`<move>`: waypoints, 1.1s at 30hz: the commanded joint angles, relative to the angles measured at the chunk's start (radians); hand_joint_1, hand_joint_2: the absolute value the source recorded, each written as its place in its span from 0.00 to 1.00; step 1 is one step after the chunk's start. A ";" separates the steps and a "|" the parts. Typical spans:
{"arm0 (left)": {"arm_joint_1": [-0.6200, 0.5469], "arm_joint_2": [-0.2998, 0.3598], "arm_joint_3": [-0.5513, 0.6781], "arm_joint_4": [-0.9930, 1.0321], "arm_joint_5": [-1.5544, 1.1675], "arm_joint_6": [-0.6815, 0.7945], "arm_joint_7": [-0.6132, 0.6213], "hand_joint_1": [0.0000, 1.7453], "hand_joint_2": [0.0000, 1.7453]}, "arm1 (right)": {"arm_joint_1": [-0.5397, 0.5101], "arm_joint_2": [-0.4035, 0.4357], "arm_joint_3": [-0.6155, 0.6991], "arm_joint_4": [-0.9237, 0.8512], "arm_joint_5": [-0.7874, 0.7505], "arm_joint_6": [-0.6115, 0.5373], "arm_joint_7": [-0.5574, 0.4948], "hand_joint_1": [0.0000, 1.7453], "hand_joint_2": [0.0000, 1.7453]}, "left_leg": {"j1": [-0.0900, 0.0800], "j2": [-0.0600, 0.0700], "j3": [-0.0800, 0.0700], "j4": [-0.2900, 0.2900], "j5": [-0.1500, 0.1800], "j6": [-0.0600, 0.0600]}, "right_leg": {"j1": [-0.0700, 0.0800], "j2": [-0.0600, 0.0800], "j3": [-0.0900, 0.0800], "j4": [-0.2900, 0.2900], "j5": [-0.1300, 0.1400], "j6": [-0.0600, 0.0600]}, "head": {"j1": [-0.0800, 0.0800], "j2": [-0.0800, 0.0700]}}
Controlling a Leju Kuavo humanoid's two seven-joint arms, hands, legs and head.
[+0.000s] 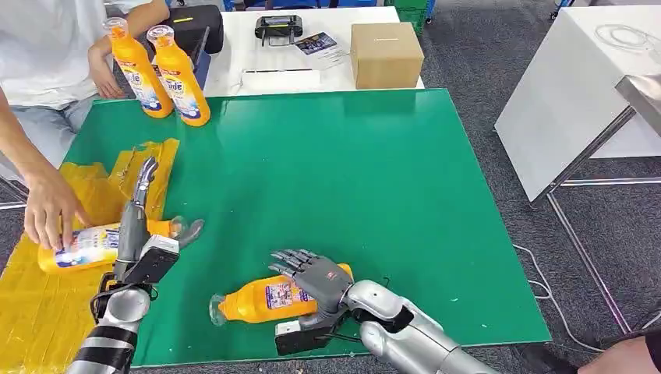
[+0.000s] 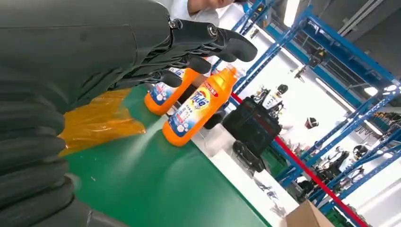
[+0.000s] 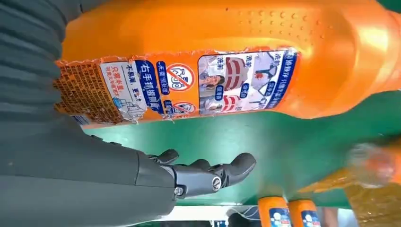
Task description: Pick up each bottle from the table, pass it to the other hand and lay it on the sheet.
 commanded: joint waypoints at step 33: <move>-0.018 -0.030 -0.019 0.011 0.010 -0.030 0.038 0.00 1.00 | -0.064 0.071 -0.121 0.296 0.208 -0.064 0.168 0.00 1.00 | 0.001 -0.003 0.011 0.000 -0.001 0.001 | 0.002 -0.004 0.014 -0.003 -0.001 -0.001 | 0.000 0.000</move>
